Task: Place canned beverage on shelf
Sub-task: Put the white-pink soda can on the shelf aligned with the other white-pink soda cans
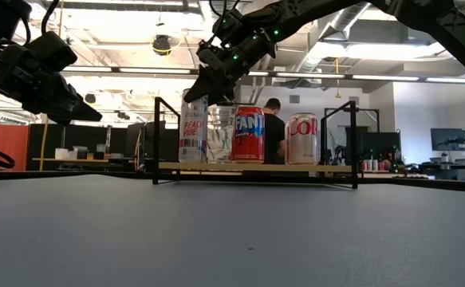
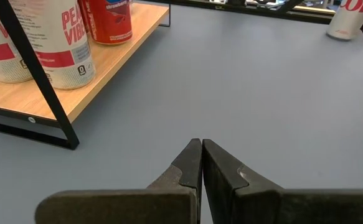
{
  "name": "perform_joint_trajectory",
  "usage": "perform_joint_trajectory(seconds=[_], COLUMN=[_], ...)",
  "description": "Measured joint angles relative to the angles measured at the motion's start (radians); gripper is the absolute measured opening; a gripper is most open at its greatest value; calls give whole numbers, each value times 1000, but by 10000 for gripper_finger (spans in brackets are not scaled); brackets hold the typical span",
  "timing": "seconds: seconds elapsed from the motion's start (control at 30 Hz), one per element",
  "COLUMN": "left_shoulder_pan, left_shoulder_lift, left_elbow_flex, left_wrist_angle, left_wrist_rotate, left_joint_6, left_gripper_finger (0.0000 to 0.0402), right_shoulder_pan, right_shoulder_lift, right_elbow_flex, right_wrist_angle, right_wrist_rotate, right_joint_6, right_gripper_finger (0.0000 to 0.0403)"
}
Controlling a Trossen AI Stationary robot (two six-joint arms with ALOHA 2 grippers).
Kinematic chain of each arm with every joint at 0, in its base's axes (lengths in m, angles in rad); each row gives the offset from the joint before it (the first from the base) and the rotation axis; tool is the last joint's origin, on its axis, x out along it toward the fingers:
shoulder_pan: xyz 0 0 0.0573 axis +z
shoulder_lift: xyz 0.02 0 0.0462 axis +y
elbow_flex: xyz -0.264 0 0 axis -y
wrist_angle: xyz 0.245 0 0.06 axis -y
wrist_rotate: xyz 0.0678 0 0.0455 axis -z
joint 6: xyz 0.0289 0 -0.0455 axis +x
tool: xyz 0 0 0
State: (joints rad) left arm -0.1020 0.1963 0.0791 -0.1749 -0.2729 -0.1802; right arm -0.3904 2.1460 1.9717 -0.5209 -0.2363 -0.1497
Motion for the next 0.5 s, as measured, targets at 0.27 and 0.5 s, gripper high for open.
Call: perform_joint_trajectory(seconds=[0.27, 0.5], left_shoulder_pan=[0, 0], left_shoulder_lift=[0, 0], left_elbow_flex=[0, 0], left_wrist_angle=[0, 0], left_wrist_rotate=[0, 0], left_joint_6=[0, 0], left_gripper_finger=[0, 0], right_shoulder_pan=[1, 6], right_shoulder_lift=[0, 0], right_elbow_flex=[0, 0], right_wrist_angle=[-1, -3], right_wrist_rotate=[1, 3], right_joint_6=[11, 11], right_gripper_finger=[277, 277])
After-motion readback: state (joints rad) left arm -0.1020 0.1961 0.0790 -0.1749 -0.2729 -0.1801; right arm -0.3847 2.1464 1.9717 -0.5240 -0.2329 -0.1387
